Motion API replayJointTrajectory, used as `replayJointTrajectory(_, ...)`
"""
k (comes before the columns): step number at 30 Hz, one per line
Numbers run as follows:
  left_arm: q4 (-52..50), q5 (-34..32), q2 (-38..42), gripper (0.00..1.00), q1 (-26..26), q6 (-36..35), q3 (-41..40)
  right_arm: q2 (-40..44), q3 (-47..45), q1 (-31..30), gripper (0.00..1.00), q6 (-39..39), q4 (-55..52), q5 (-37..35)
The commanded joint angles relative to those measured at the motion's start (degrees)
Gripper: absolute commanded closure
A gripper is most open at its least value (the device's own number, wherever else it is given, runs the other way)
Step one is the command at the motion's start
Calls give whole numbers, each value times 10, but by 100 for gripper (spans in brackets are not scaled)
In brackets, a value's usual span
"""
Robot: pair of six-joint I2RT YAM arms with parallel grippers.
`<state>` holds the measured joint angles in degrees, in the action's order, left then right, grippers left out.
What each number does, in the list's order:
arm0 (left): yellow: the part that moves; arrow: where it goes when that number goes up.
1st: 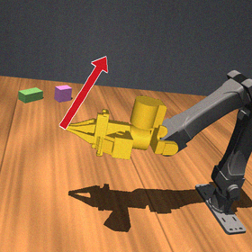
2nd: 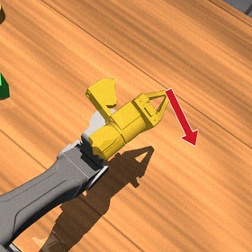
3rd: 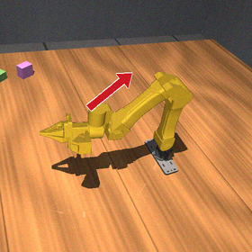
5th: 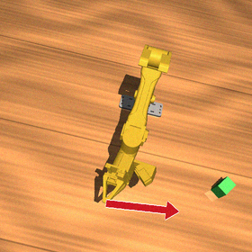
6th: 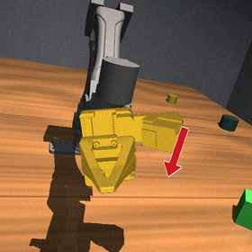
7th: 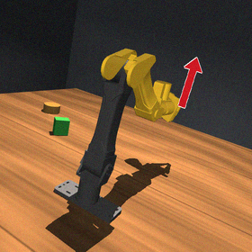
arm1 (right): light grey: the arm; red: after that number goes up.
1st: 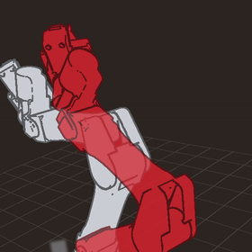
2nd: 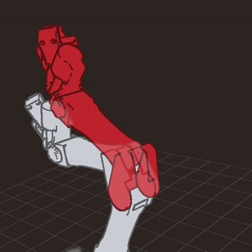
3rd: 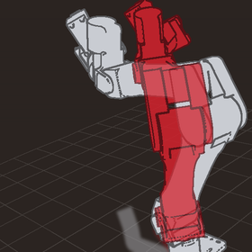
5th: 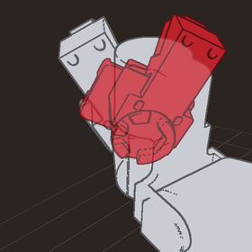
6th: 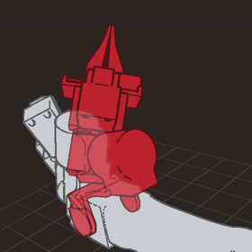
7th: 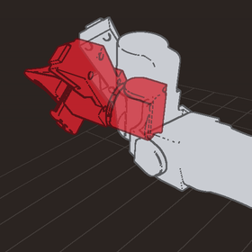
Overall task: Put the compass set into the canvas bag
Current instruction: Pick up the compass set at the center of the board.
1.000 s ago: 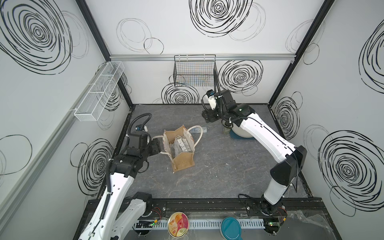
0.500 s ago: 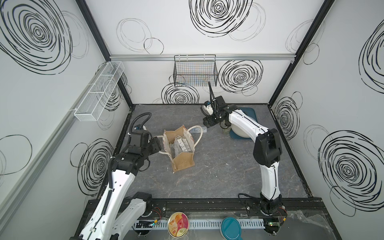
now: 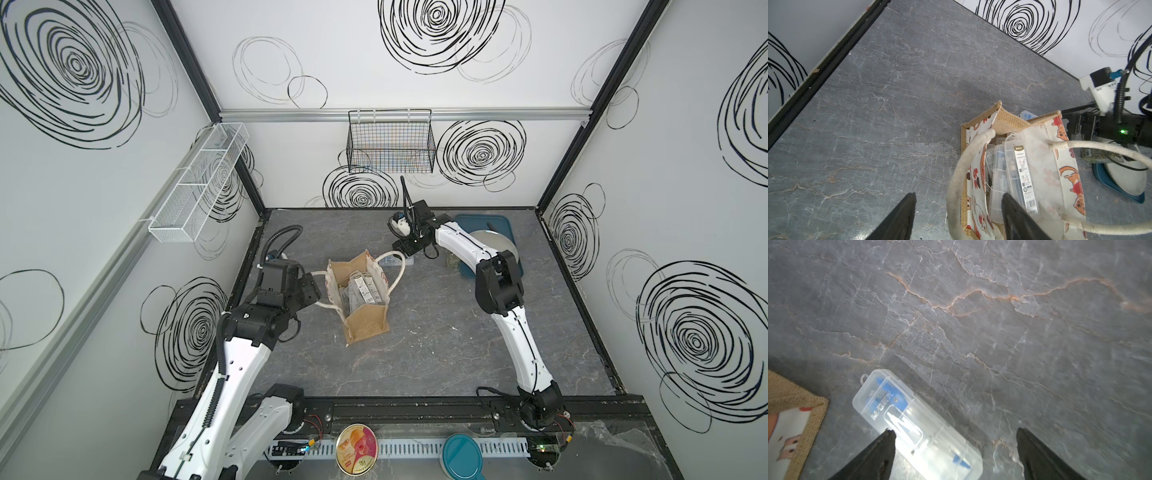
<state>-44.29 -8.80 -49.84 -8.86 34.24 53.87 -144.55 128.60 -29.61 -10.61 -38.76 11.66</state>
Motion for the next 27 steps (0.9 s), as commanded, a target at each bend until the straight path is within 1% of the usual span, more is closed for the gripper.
replayJointTrajectory(1,-20,-21,9,31,-5,15,16,-14,31,-2,5,-13,-2,33)
replayJointTrajectory(7,-25,-24,9,31,-6,16,19,-31,27,-5,8,-24,-22,66)
replayJointTrajectory(11,-21,-23,9,31,-8,16,18,-22,19,-4,11,-20,-54,94)
replayJointTrajectory(14,-19,-23,8,31,-8,11,20,-4,-7,-6,13,-9,-68,91)
replayJointTrajectory(19,-9,-15,-2,31,-9,1,20,26,-70,-16,18,13,-42,57)
replayJointTrajectory(24,-9,-24,-2,31,-21,-6,20,16,-67,-47,22,33,-72,-14)
replayJointTrajectory(27,-8,-29,-1,31,-25,-8,15,11,-71,-55,25,55,-66,-45)
